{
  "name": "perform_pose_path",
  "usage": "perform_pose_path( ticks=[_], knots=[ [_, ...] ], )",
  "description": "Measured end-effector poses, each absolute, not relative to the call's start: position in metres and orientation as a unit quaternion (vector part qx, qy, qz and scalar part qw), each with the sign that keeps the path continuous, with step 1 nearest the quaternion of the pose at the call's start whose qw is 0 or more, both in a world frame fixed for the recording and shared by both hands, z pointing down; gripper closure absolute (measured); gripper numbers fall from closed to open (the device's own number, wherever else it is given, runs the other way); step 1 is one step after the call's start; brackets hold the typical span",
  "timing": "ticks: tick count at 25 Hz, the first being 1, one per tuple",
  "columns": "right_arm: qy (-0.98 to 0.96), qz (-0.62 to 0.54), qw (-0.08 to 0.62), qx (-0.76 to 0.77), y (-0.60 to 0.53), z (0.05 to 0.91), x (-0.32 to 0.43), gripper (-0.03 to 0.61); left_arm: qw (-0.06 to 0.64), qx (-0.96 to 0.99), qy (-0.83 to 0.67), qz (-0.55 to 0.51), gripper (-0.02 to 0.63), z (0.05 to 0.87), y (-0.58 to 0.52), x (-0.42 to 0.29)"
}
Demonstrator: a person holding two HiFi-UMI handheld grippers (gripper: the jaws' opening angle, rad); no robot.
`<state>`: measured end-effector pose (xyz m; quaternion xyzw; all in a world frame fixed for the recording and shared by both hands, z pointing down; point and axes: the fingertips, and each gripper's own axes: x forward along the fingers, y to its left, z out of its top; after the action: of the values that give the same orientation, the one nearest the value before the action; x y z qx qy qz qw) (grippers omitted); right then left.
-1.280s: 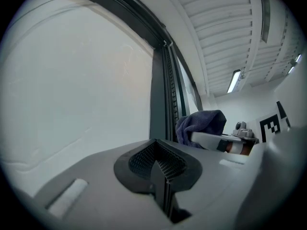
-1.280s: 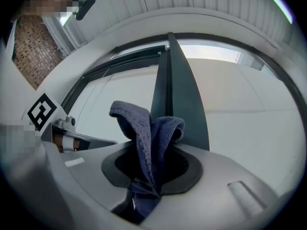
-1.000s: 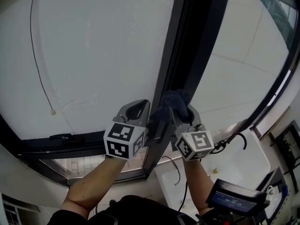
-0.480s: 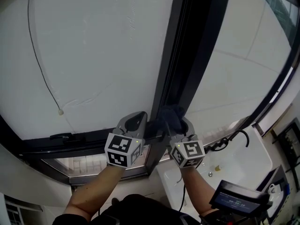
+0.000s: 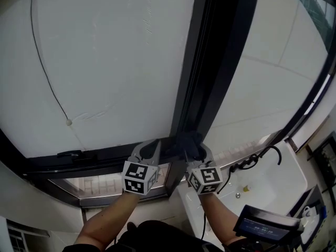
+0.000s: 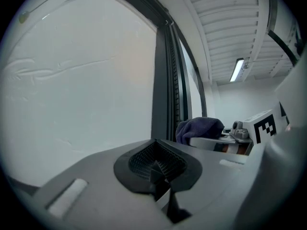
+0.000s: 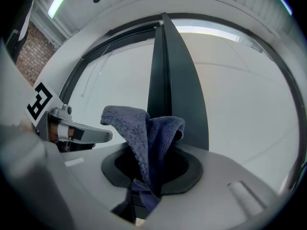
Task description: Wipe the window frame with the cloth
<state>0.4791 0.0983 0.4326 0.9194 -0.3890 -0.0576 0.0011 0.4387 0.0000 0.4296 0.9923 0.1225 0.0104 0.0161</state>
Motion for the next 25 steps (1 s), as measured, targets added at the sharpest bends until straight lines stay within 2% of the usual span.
perform_pose_path(
  ticks=[5,25],
  knots=[
    [-0.388,-0.043,0.007,0.921,0.097,0.451,0.478,0.474,-0.001,0.991,0.131,0.028,0.621,0.458,0.002,0.439],
    [-0.376,0.064,0.020,0.924,0.093,0.544,0.479,0.474,0.005,0.985,0.151,0.086,0.621,0.517,0.020,0.437]
  ],
)
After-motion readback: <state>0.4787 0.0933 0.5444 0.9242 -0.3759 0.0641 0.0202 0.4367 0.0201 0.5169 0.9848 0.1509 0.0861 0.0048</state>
